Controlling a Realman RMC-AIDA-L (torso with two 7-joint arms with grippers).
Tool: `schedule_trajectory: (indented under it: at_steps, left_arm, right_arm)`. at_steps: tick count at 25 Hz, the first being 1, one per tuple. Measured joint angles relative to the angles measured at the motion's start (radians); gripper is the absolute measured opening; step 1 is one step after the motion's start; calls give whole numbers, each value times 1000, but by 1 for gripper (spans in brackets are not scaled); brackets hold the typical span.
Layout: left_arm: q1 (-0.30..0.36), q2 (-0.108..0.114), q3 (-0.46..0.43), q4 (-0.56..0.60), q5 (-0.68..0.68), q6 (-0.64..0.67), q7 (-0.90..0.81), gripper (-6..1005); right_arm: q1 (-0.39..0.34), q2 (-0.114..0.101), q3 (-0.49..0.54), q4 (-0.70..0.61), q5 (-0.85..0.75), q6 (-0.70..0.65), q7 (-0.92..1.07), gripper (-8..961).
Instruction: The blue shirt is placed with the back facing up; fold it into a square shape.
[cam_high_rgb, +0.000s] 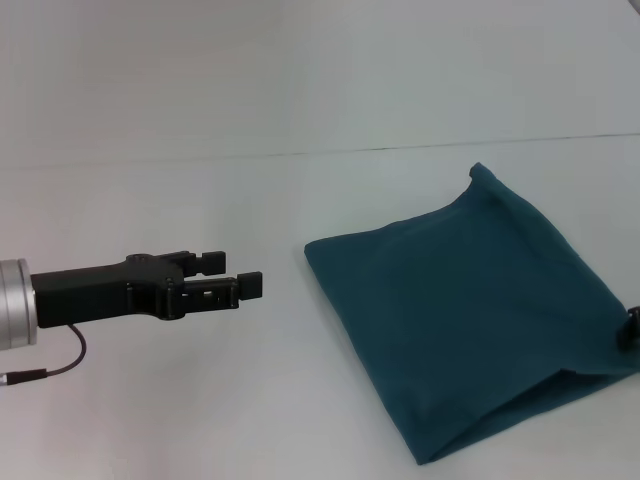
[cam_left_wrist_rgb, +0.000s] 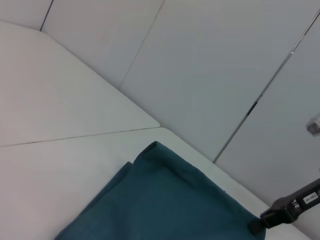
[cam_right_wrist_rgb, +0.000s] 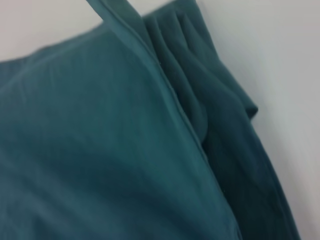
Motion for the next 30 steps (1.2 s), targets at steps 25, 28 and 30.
schedule_trajectory:
  at_steps: [25,28,30]
  left_arm:
    - [2,-3,-3,0,0,1,2,874]
    - [-2,-3,-2,0,0,1,2,874]
    - [-3,-4,-2,0,-2,1,2,874]
  right_arm:
    - [24,-11,82,-155,7,-44,-42,314]
    - [85,-9,77,-169,7,-22,-90,588]
    - [126,-7,66,-164,4,0,-122,657]
